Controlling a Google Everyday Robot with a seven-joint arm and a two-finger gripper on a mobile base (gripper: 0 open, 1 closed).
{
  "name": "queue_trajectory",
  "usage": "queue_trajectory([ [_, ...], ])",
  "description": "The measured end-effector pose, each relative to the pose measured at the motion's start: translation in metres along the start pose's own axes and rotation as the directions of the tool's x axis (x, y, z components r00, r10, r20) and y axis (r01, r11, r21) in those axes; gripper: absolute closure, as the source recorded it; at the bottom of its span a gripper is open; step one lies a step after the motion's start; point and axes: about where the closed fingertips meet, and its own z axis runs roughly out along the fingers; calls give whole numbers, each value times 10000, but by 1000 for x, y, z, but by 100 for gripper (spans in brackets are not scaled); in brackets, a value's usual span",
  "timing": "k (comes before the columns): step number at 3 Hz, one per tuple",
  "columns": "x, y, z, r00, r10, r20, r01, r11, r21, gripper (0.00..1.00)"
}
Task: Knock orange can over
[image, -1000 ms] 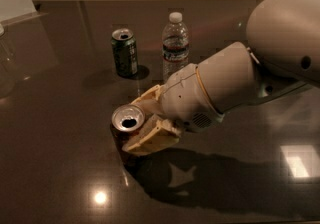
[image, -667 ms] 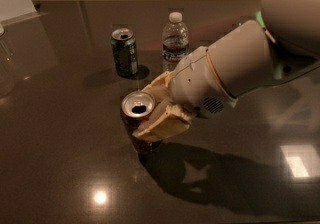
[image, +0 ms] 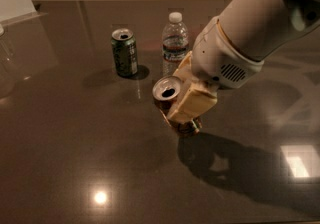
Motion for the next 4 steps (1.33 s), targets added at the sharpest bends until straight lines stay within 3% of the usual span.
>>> queue_trajectory([
  [1, 30, -13, -5, 9834, 130, -1808, -129, 9999, 20, 100],
  [2, 53, -23, -2, 9490, 145, -3149, -157, 9999, -11, 100],
  [4, 79, -39, 12, 8634, -50, -5044, 70, 10000, 20, 60],
])
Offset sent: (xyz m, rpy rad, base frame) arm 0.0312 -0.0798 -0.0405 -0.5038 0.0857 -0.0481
